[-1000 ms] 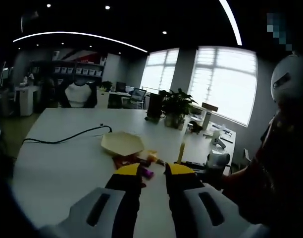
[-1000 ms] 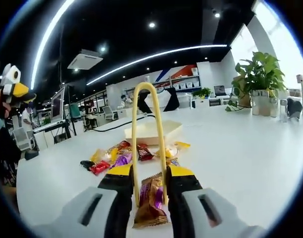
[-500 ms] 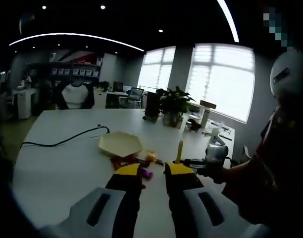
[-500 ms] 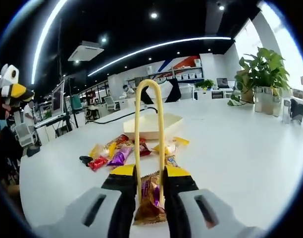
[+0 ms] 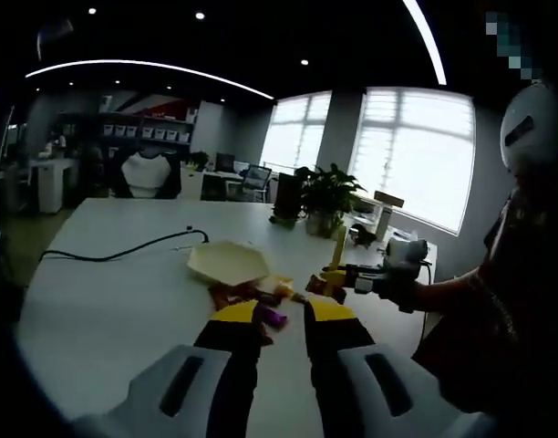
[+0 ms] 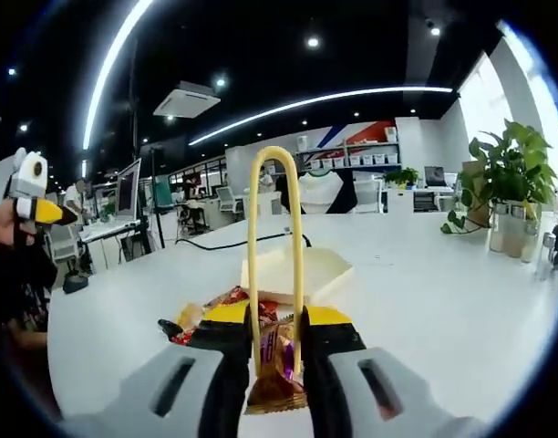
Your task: Place the target food into the container with the food tongs after gripping and lifting it, then release it inside without dropping or visibly crushing the food.
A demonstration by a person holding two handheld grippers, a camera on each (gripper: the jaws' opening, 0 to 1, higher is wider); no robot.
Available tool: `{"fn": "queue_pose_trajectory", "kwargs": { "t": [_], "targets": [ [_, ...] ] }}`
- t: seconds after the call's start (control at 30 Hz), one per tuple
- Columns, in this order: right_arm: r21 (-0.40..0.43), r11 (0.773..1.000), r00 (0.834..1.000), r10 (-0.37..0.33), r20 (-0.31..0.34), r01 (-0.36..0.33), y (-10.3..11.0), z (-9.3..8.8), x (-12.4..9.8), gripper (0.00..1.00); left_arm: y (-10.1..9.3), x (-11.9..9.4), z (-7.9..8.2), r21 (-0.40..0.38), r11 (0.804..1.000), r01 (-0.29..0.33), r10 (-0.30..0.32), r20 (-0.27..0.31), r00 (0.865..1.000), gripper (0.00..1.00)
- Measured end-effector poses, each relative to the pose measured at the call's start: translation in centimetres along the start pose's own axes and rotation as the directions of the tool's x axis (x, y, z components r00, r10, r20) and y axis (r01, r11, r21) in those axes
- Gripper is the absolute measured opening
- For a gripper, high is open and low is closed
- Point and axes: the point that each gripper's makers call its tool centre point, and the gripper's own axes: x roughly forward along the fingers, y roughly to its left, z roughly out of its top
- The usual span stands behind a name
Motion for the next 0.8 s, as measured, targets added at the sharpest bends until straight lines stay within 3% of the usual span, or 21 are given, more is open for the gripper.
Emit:
{"fn": "queue_pose_trajectory", "kwargs": {
  "t": [0.23, 0.47, 0.67, 0.8],
  "targets": [
    [0.039, 0.999, 0.999, 0.029, 0.042, -0.03, -0.9, 3.0, 1.4, 0.16, 0.7, -0.9, -0.4, -0.023, 0.999, -0.023, 0.023, 0.02, 1.0, 0.19],
    [-0.04, 0.994, 0.994, 0.104, 0.028, -0.103, -0.5, 4.6, 3.2, 0.16, 1.5, -1.4, -1.1, -0.027, 0.998, -0.051, 0.051, 0.024, 0.998, 0.19],
    [-0.057, 0.992, 0.993, 0.115, 0.038, -0.113, -0.9, 6.2, 5.8, 0.16, 1.5, -1.3, -1.9, 0.023, 0.998, -0.062, 0.062, -0.017, 0.998, 0.19],
    [-0.05, 0.993, 0.993, 0.11, 0.052, -0.107, -1.5, 7.4, 8.2, 0.16, 1.5, -1.5, -1.9, 0.021, 0.998, -0.065, 0.066, -0.012, 0.998, 0.19]
  ]
}}
